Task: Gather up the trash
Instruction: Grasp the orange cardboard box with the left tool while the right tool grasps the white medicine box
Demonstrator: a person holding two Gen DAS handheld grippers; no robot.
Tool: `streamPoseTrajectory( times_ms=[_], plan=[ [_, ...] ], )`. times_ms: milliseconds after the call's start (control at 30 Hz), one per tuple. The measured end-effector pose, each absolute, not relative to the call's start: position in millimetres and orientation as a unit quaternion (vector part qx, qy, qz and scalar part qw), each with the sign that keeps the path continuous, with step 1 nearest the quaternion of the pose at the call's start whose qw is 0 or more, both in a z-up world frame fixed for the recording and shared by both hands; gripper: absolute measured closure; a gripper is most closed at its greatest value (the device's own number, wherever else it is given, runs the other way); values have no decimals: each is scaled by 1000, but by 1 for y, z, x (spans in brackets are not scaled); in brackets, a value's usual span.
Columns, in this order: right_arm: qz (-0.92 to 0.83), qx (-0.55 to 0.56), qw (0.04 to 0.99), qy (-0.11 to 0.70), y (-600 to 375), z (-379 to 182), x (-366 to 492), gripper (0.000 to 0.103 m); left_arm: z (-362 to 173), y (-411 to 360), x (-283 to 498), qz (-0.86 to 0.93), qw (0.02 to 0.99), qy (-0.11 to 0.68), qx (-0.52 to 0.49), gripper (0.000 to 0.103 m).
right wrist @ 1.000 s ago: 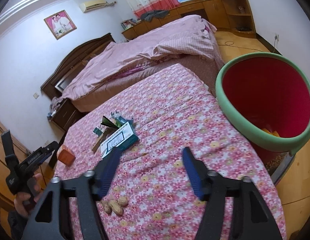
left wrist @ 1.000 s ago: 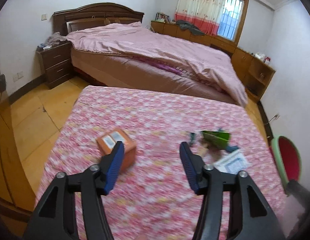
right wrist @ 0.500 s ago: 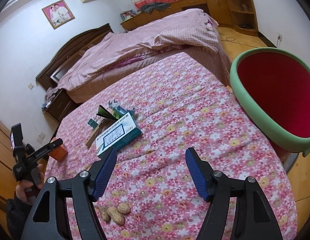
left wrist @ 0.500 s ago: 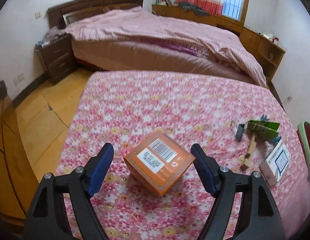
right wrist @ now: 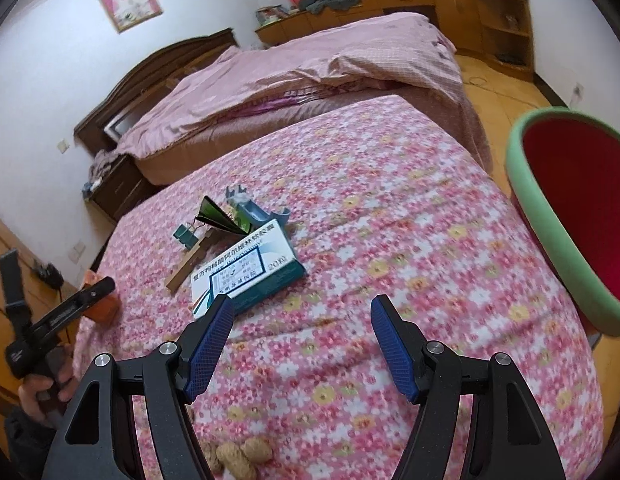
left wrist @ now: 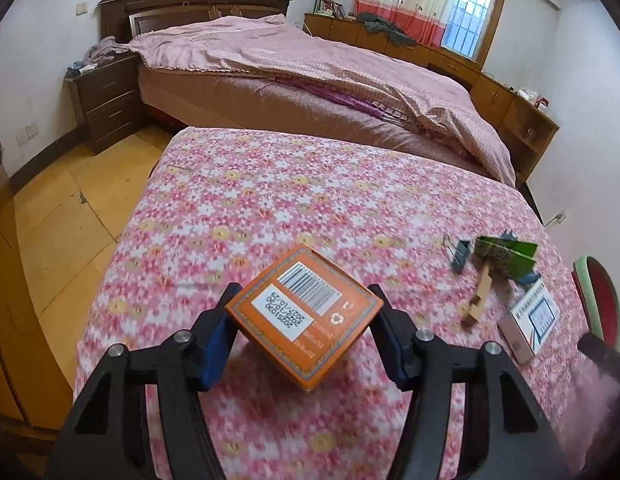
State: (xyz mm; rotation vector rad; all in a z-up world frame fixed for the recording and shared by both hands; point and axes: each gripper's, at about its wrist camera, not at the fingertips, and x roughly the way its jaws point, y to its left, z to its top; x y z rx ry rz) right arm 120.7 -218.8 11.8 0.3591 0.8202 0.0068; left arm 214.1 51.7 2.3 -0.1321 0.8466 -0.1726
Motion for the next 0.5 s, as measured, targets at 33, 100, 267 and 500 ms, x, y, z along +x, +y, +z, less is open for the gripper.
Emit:
streamPoseTrajectory(
  times_ms=[33,100,267,500],
  plan=[
    [10,167,902,398,-217,11,124,28,2,52,210,-81,905,411,-69,41],
    [31,152,903,401,-212,10,130,20,1,51,203,-75,902,417,-87,41],
    [60,103,906,407,-197,9,142,20,5,51,181,-71,901,411,-119,41],
    [84,68,900,423,-183,0,170,19,4,54,166,-67,897,413,-140,41]
  ],
)
